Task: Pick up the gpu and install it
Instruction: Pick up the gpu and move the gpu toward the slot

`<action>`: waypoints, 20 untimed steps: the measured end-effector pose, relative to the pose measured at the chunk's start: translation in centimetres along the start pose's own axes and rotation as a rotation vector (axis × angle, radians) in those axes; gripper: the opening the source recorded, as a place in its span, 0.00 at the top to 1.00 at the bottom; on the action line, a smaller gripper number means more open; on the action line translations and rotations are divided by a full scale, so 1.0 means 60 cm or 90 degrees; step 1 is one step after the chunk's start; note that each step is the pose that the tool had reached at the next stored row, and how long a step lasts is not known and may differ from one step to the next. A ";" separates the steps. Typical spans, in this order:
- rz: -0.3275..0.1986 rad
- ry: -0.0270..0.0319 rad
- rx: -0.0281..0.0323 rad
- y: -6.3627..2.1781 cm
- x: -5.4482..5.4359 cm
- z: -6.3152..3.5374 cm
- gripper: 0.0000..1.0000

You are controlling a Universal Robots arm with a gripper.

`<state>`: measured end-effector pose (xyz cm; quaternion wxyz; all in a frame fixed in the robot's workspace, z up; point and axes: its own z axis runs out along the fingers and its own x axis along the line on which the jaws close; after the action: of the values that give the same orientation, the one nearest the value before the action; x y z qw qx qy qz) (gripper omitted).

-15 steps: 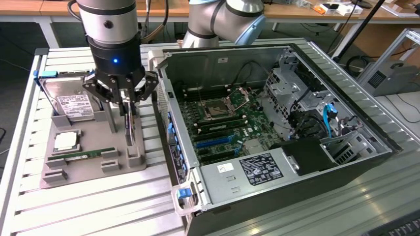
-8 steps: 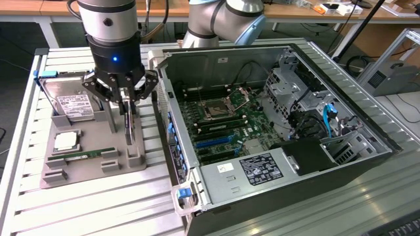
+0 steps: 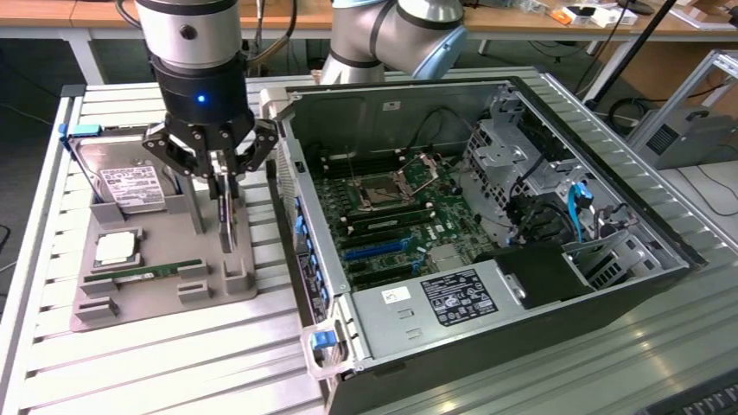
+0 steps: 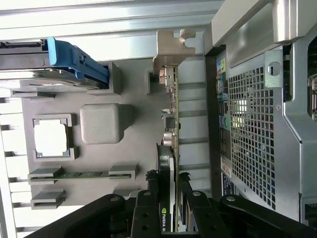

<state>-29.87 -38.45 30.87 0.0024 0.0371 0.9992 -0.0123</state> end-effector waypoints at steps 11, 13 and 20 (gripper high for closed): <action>0.000 -0.0001 -0.0001 0.000 0.000 -0.009 0.73; 0.000 -0.0001 -0.0001 0.000 0.000 -0.011 0.73; 0.000 -0.0001 -0.0002 0.000 0.000 -0.015 0.73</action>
<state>-29.87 -38.45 31.79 0.0024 0.0371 0.9992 -0.0122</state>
